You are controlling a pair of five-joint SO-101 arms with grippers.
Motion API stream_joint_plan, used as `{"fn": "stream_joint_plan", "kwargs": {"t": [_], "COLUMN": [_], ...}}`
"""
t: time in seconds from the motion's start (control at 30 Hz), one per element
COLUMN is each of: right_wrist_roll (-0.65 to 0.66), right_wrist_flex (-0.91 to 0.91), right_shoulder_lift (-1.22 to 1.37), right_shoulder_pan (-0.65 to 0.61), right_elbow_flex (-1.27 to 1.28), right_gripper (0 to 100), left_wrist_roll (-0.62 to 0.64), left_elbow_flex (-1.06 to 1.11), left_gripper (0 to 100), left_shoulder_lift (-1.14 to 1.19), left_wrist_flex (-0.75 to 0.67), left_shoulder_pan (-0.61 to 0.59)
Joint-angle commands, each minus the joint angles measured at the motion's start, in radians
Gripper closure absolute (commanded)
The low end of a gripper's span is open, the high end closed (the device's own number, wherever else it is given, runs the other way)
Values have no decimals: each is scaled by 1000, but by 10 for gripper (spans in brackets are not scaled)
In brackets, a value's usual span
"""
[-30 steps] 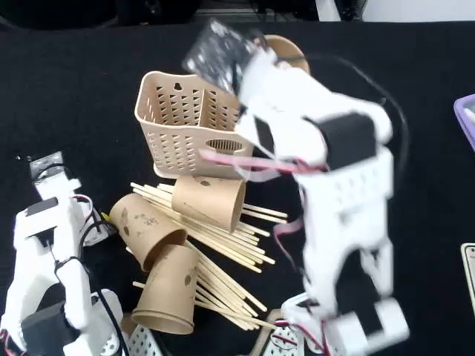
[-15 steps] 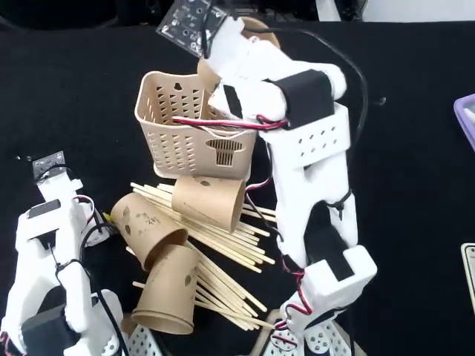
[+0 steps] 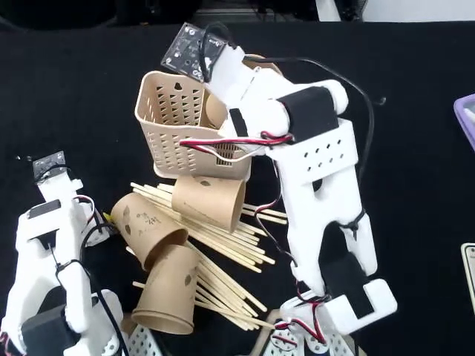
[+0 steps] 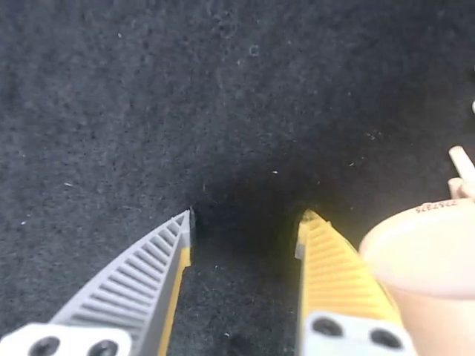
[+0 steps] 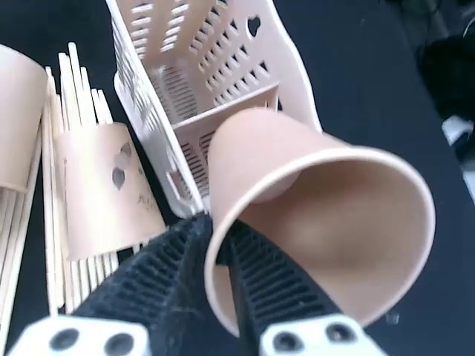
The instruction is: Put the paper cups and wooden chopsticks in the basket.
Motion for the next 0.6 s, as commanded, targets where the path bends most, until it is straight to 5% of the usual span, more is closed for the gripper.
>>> {"fn": "stream_joint_plan", "kwargs": {"t": [0.0,0.2,0.57], "right_wrist_roll": [8,-71,-78], "right_wrist_flex": [15,6,23], "right_shoulder_lift": [-45,-67,-197], "right_shoulder_pan": [-15,-17,-17], "right_elbow_flex": [5,-42,-107], "right_gripper": [982,805,835], "left_wrist_roll": [12,12,12], "left_elbow_flex": [12,12,12], "left_gripper": [766,766,766], "left_shoulder_lift": [-2,-2,0], "left_wrist_flex": [-14,-14,-14], "left_shoulder_pan": [35,35,38]}}
